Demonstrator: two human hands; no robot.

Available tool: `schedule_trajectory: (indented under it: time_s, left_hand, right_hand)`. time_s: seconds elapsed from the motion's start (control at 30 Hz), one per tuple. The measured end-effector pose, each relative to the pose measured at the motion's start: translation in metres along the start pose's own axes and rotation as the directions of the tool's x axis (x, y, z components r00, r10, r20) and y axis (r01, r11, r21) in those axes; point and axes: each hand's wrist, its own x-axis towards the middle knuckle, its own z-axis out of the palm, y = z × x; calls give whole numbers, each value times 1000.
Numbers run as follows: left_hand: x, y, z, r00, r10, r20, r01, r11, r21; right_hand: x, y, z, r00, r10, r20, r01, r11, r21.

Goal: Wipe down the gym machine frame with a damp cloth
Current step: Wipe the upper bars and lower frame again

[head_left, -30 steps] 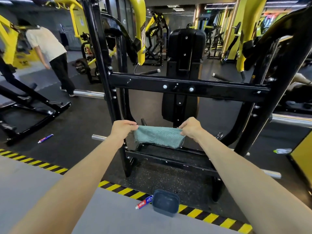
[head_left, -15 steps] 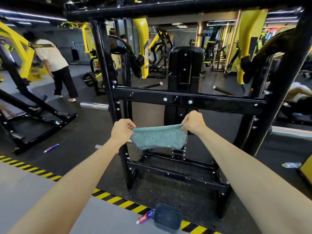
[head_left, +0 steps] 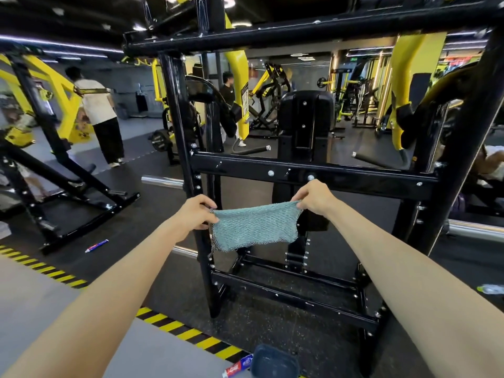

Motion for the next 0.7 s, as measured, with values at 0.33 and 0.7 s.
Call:
schedule_trajectory:
  time_s: [0.33, 0.7]
  left_hand:
    - [-8, 11, -6, 974, 61, 218, 35, 911, -411]
    - [2, 23, 10, 999, 38, 15, -24, 833, -553]
  right_hand:
    - [15, 16, -12, 995, 58, -84, -44, 986, 163]
    - [18, 25, -10, 969, 247, -9, -213, 855, 472]
